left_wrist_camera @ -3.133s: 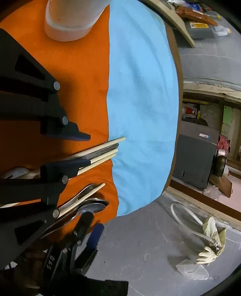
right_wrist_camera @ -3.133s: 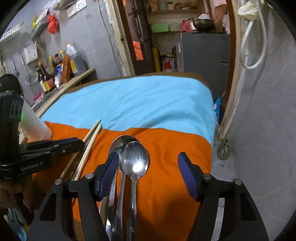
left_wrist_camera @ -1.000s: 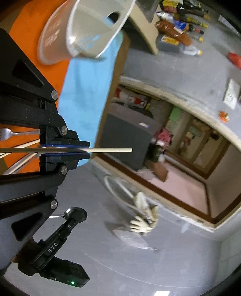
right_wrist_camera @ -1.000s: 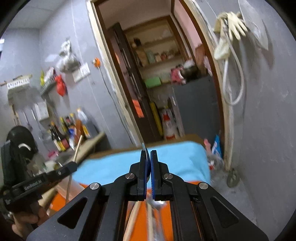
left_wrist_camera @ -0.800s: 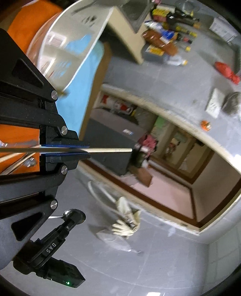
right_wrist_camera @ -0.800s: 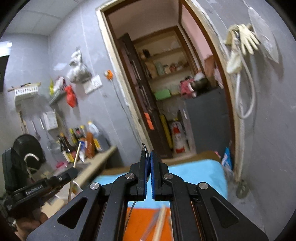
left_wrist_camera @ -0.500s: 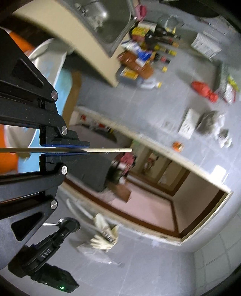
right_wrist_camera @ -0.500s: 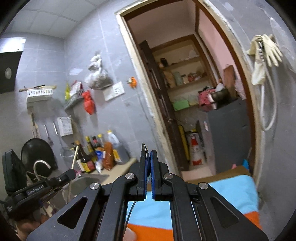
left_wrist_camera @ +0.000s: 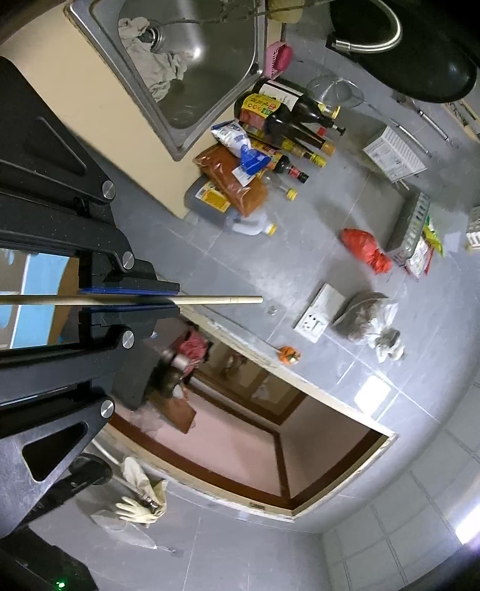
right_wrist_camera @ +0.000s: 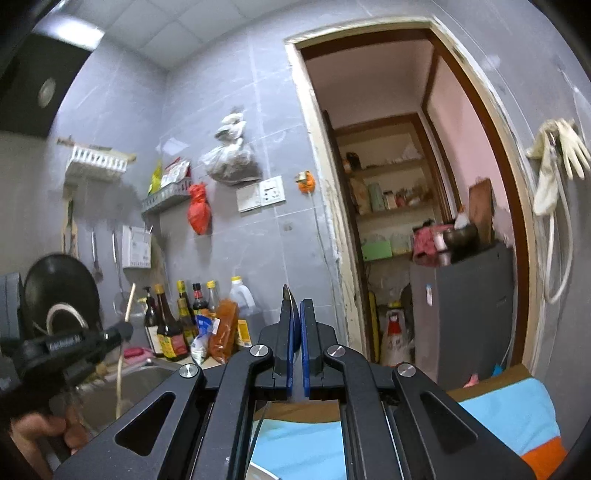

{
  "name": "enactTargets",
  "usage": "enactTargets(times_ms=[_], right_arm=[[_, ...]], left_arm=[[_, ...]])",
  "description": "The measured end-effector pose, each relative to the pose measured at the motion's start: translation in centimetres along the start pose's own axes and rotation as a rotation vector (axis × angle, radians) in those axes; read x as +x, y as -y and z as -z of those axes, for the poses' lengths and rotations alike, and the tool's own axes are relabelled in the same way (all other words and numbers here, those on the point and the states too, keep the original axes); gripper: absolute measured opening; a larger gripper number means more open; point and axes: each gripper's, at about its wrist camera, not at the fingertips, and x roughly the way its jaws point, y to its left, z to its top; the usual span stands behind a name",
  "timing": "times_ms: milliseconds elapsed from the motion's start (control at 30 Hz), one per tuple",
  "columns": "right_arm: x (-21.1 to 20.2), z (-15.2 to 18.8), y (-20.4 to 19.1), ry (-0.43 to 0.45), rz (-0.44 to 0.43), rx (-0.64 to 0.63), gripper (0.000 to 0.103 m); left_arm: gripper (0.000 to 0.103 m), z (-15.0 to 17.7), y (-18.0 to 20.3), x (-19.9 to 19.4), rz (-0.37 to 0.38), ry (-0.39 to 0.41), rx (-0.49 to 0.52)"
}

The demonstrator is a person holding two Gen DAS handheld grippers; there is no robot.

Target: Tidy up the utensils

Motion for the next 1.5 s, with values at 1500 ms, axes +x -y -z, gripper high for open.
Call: enactTargets(times_ms=[1500], right_arm=[[0.7,6.2,-4.2,-0.004,-0.026,-0.305,0.003]], left_arm=[[0.003,6.3,1.9,-2.0,0.008,0.009,0.287]])
